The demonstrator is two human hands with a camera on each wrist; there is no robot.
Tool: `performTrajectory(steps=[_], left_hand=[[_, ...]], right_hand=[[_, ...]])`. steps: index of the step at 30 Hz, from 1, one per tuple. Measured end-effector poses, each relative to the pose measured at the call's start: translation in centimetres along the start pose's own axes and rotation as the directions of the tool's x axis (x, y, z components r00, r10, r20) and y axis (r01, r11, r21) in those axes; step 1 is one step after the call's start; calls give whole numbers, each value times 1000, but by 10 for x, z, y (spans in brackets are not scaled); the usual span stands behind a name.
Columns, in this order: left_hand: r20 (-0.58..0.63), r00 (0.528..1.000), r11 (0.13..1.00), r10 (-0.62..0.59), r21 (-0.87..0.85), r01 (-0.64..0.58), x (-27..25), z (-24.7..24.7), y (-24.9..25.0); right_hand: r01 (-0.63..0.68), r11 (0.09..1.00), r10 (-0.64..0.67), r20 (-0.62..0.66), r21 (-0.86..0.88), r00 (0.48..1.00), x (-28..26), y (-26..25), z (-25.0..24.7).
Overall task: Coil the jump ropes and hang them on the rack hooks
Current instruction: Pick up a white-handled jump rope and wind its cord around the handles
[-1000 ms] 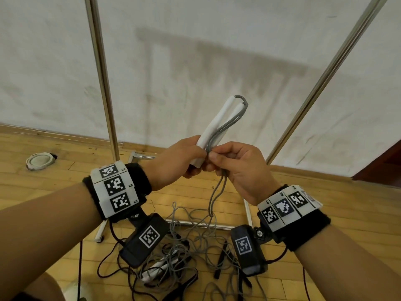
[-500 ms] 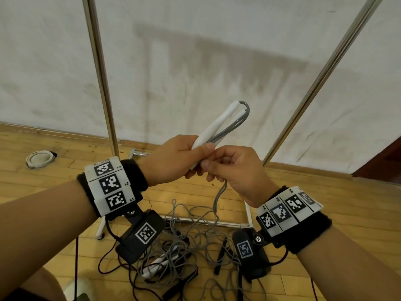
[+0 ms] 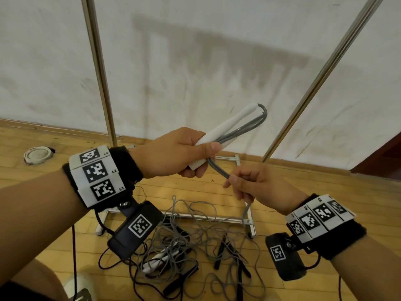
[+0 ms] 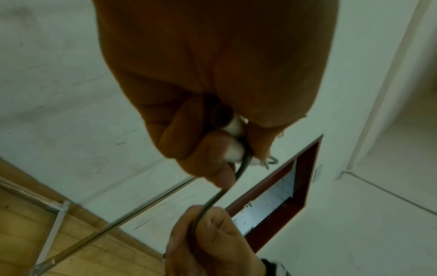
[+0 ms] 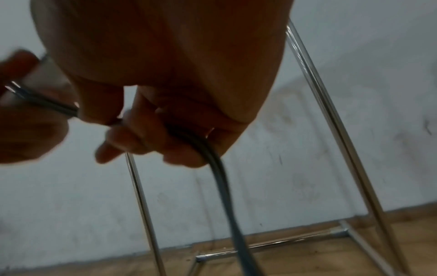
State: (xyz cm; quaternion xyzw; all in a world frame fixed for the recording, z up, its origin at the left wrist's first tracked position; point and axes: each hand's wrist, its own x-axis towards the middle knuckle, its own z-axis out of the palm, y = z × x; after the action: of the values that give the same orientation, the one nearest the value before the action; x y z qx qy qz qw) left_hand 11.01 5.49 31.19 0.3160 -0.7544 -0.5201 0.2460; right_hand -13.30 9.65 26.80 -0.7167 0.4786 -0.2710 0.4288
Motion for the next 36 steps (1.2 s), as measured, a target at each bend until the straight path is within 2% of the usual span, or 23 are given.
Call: performTrajectory(steps=[2,5,7,9,12,14,17,22,24,26,30,33,36], left_hand=[[104,995,1000,-8,14,7,-2,0,0],[265,963,990,-59,140,22,-4,3,0],[322,940,970,-113,242,34,-6,4,-1],[364,917,938,-160,346,26,-7,7,-3],[417,875,837,-244,546,-26,-8,18,-10],[430,848,737,-308,672,-73,-7,29,-16],[414,832,650,-370,755,-86,-4,43,-28],[303,854,614,-424,789,25,7,42,-46],[247,876,613,-415,787,68,10,36,-50],[184,909,613,-375,784,94,12,32,-53],[94,968,594,-232,802,65,14,26,-52],[68,978,691,-199,717,91,15,15,-49],[83,979,775,-188,624,96,13,7,-42]], right_hand=[[-15,996,18,36,-91,999,-1,4,-1],[-34,973,51,68,-229,996,-1,5,-2],[-44,967,68,89,-250,994,-1,5,-7],[-26,963,73,169,-267,983,1,4,-14],[-14,917,120,241,-398,963,8,4,-8],[-38,910,152,246,-413,957,14,5,-1],[-11,886,134,233,-463,963,19,1,10],[-30,829,109,110,-558,988,29,-11,27],[-89,858,122,32,-506,992,32,-16,30],[-152,912,147,-42,-382,988,34,-18,33],[-197,968,193,-38,-154,980,34,-21,38],[-183,983,182,-104,5,978,33,-22,41],[-98,993,108,-184,65,977,30,-23,43]])
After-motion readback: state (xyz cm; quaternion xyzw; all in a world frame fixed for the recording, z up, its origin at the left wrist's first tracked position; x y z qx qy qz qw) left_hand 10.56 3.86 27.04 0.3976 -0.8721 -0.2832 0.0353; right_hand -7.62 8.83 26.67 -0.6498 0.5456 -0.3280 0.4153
